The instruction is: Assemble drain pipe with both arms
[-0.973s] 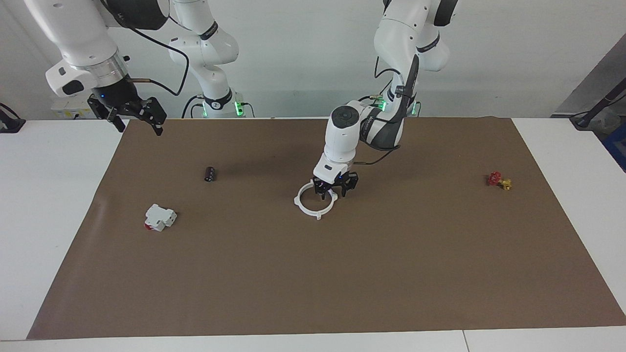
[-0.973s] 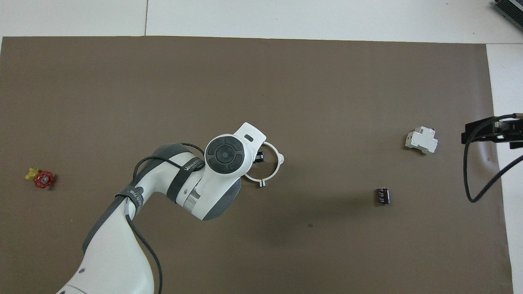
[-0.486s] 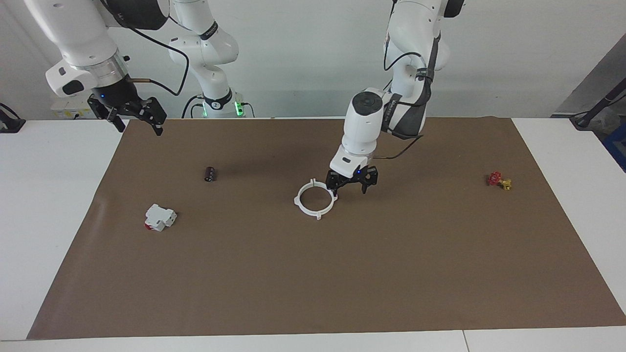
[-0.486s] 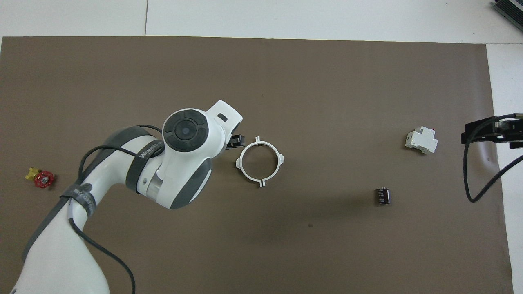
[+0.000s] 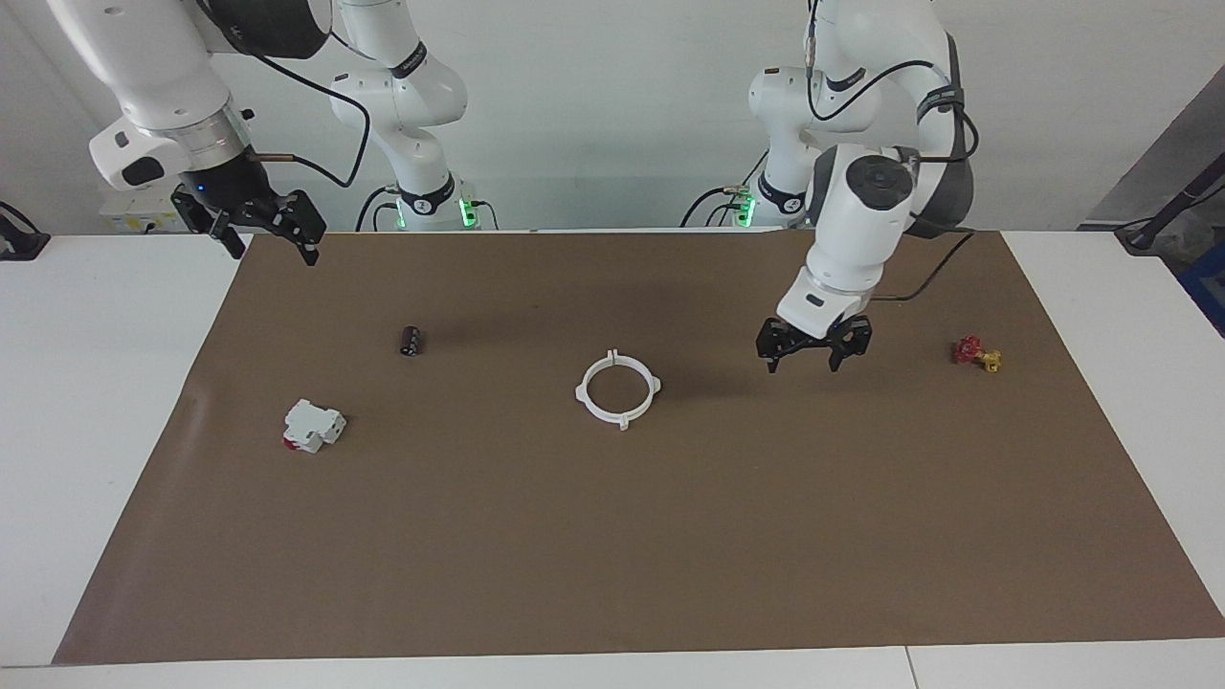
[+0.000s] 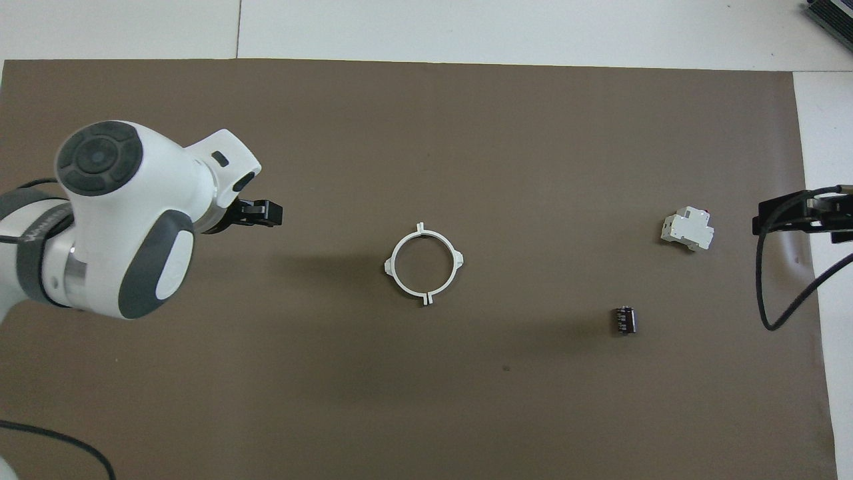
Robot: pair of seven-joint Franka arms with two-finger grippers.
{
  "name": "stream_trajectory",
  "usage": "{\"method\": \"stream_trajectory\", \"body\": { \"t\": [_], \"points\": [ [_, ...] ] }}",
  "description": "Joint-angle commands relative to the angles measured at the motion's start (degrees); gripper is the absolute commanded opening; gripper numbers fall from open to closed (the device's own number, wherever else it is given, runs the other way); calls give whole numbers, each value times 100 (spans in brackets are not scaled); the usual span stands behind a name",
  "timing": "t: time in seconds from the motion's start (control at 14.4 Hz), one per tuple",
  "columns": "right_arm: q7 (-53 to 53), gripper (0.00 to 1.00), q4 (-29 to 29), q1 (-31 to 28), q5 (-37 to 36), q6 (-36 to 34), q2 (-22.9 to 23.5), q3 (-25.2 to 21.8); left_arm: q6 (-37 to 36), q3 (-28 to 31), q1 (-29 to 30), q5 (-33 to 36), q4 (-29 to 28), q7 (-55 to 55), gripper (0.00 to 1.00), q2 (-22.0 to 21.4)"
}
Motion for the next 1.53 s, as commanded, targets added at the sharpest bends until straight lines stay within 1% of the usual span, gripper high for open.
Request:
{"method": "stream_trajectory", "body": {
  "t": [0.0, 0.21, 0.35, 0.56, 0.76, 0.9, 1.04, 1.11, 1.18, 1.32, 1.46],
  "points": [
    [39, 100, -137, -33, 133, 103, -121, 22, -135, -44, 549, -94, -182, 629, 100, -303],
    [39, 100, -137, -33, 133, 103, -121, 22, -257, -27, 1112, -94, 2, 1428, 100, -400],
    [39, 100, -137, -33, 133, 103, -121, 22, -643, -26, 1367, -94, 264, 1614, 100, -497],
    [39, 100, -137, -33, 133, 103, -121, 22, -1381, 52, 1508, -94, 1019, 1948, 100, -497],
    [39, 100, -137, -33, 133, 103, -121, 22, -2452, 61, 1649, -129, 2073, 2142, 100, -445],
    [39, 100, -137, -33, 133, 103, -121, 22, -2893, 88, 1650, -129, 2410, 2169, 100, -444],
    [39, 100, -137, -33, 133, 103, -121, 22, -3236, 88, 1658, -225, 2472, 2169, 100, -488],
    [39, 100, -137, -33, 133, 103, -121, 22, -3290, 97, 1754, -382, 2420, 2160, 100, -575],
    [39, 100, -137, -33, 133, 103, -121, 22, -3317, 53, 1790, -427, 2332, 2151, 100, -768],
    [39, 100, -137, -33, 133, 103, -121, 22, -3273, 53, 1781, -428, 1920, 2107, 100, -1014],
    [39, 100, -137, -33, 133, 112, -121, 22, -3177, 44, 1764, -428, 1936, 2055, 100, -989]
  ]
}}
